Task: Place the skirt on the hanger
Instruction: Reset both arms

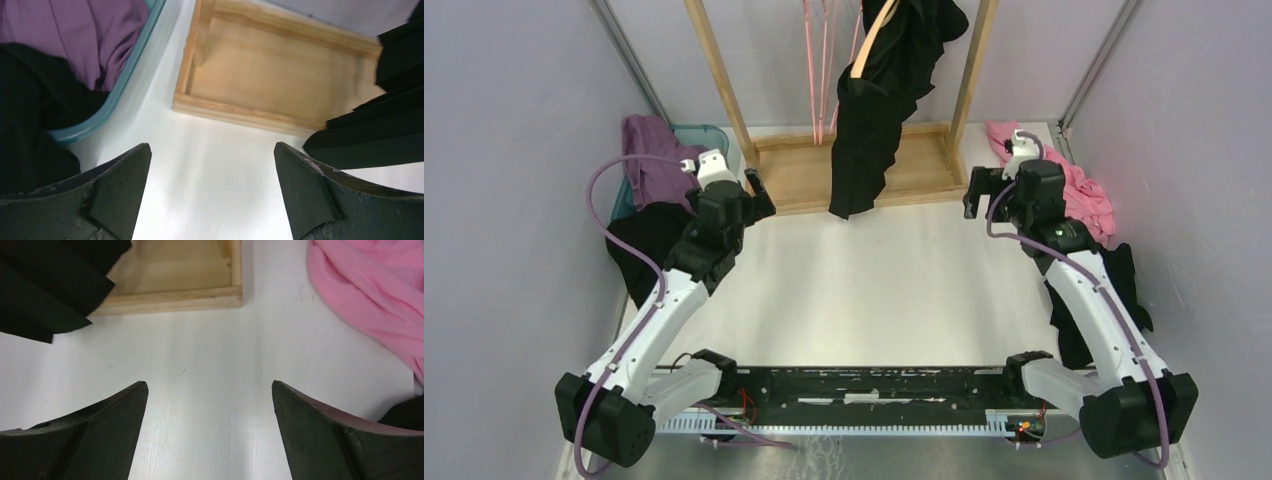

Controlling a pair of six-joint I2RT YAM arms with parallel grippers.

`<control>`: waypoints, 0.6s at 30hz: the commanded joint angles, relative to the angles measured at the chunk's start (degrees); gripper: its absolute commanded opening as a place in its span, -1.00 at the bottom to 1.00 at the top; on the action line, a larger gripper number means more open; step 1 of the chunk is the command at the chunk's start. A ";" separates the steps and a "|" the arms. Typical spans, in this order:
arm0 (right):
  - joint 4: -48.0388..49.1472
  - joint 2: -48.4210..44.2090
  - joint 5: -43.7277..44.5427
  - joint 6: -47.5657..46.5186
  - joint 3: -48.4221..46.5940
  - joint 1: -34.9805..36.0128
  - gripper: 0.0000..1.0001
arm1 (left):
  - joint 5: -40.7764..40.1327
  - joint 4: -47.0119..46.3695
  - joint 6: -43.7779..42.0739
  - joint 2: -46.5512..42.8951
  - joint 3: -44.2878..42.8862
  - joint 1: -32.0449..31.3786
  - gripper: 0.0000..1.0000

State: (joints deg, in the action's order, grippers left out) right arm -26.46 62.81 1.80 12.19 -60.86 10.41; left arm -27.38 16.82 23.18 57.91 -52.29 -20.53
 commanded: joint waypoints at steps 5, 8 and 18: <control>25.12 -6.75 11.69 -3.38 21.05 -0.15 1.00 | -13.61 -14.96 0.72 2.88 12.36 0.76 0.98; 32.69 -7.30 17.18 -3.78 28.23 -0.13 1.00 | -18.96 -16.98 1.05 5.26 14.33 0.92 0.98; 56.37 2.83 29.59 -4.63 39.28 -0.15 1.00 | -19.08 -37.40 -8.46 12.23 23.72 5.74 0.98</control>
State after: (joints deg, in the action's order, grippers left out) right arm 13.56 60.88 24.47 8.84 -22.70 10.37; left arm -42.94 -3.62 21.82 69.06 -34.41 -15.57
